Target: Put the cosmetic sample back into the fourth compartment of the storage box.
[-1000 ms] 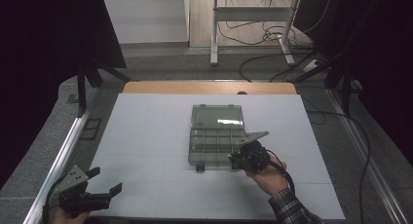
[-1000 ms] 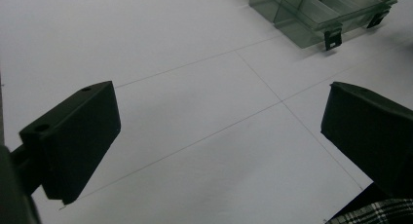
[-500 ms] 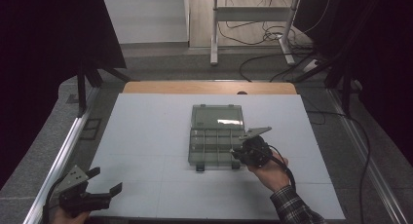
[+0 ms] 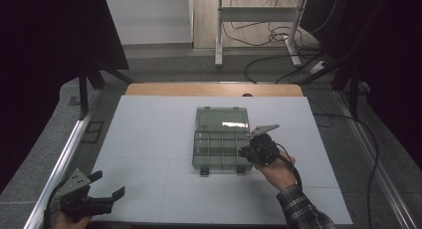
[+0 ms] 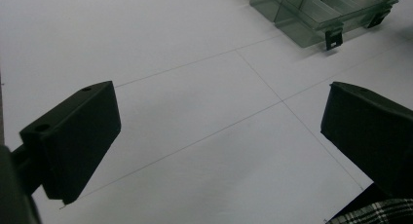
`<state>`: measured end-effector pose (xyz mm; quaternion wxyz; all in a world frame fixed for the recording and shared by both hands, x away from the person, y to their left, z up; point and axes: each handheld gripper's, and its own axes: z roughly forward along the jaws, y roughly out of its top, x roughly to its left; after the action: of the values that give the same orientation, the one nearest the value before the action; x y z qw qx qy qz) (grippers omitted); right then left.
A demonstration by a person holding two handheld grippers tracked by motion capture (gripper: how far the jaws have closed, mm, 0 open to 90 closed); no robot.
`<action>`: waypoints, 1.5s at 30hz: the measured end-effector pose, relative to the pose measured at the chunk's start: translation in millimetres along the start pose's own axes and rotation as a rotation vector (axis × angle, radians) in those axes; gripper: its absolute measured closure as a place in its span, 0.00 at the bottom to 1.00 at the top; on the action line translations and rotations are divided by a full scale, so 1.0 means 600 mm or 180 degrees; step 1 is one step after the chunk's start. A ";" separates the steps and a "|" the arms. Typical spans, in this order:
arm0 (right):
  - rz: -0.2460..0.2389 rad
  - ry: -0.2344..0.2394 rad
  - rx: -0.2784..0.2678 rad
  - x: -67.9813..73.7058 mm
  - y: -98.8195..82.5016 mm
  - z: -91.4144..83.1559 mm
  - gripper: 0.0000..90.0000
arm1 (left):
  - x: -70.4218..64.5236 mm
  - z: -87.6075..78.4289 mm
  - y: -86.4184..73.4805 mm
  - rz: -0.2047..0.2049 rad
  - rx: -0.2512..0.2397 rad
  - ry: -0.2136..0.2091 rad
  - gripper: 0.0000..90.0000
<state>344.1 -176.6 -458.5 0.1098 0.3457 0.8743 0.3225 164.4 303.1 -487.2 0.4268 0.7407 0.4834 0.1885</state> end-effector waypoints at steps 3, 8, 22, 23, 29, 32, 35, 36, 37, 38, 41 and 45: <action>0.0016 -0.0032 -0.0011 -0.006 0.005 0.002 0.88 | 0.000 0.000 0.000 -0.0003 0.0003 -0.0001 0.01; 0.0042 -0.0061 -0.0016 -0.014 0.009 0.005 0.89 | 0.000 0.000 0.000 -0.0007 0.0003 -0.0002 0.01; 0.0062 -0.0186 -0.0037 -0.041 0.021 0.020 0.88 | 0.001 0.001 0.000 -0.0017 0.0006 -0.0004 0.01; 0.0074 -0.0199 -0.0040 -0.043 0.021 0.022 0.88 | 0.001 0.000 0.000 -0.0016 0.0006 -0.0004 0.01; 0.0120 -0.0237 -0.0035 -0.053 0.026 0.029 0.88 | 0.001 0.001 0.000 -0.0013 0.0007 -0.0003 0.01; 0.0133 -0.0256 -0.0043 -0.058 0.028 0.034 0.88 | 0.002 0.001 0.000 -0.0017 0.0007 -0.0005 0.01; 0.0148 -0.0275 -0.0039 -0.062 0.031 0.039 0.88 | 0.002 0.000 0.000 -0.0021 0.0006 -0.0009 0.01; 0.0144 -0.0279 -0.0040 -0.063 0.032 0.040 0.88 | 0.002 0.000 0.000 -0.0026 0.0005 -0.0014 0.01; 0.0152 -0.0284 -0.0039 -0.064 0.032 0.042 0.88 | 0.002 0.000 0.000 -0.0028 0.0006 -0.0017 0.01; 0.0150 -0.0285 -0.0035 -0.065 0.033 0.045 0.88 | 0.002 0.000 0.000 -0.0030 0.0006 -0.0018 0.01; 0.0160 -0.0300 -0.0022 -0.068 0.034 0.051 0.88 | 0.003 0.000 0.000 -0.0036 0.0002 -0.0024 0.01; 0.0160 -0.0323 0.0003 -0.070 0.035 0.058 0.88 | 0.003 0.000 0.000 -0.0031 0.0003 -0.0021 0.01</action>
<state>401.2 -176.3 -473.1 0.1456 0.3835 0.8588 0.3069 165.2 304.6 -487.5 0.4290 0.7391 0.4856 0.1837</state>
